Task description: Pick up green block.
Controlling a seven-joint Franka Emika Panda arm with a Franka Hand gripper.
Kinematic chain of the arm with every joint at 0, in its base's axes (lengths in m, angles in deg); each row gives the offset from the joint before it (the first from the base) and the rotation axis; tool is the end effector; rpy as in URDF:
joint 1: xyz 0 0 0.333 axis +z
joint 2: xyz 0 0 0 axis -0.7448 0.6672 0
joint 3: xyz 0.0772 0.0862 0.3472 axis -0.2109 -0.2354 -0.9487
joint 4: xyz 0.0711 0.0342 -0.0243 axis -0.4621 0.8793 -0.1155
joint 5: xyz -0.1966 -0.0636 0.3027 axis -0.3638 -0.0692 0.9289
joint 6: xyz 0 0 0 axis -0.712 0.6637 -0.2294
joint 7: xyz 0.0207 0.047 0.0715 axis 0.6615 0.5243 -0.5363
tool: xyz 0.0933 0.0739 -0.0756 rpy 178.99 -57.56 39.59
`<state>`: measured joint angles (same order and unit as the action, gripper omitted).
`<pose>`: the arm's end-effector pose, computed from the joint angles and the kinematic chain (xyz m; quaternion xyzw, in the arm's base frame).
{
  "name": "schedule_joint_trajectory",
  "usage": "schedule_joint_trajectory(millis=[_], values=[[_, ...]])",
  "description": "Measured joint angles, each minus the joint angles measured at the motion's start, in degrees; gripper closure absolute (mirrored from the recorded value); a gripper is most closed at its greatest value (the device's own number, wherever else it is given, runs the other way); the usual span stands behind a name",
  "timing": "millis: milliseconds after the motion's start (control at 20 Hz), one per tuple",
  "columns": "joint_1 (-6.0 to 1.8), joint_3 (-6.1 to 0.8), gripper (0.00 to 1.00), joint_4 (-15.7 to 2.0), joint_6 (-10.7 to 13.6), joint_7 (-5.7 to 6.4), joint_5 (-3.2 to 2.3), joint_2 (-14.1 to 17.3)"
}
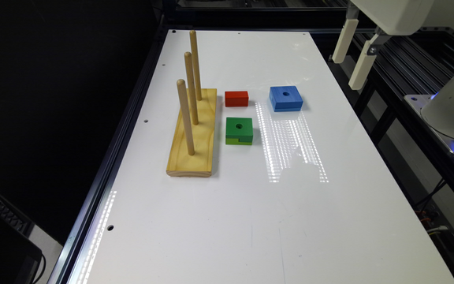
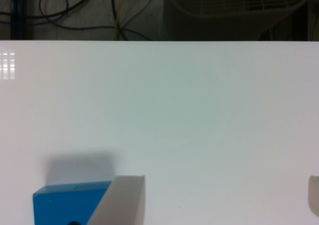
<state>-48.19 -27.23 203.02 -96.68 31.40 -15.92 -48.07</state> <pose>0.2881 0.0289 0.3546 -0.9255 0.3788 -0.0030 0.0020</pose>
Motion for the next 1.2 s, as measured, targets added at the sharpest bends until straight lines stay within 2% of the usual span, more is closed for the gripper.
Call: schedule_joint_trajectory(millis=[800,1200], values=[[0.0,0.0,0.0,-0.44,-0.1,0.0,0.0,0.0],[-0.01,0.0,0.0,-1.41,-0.1,0.0,0.0,0.2]])
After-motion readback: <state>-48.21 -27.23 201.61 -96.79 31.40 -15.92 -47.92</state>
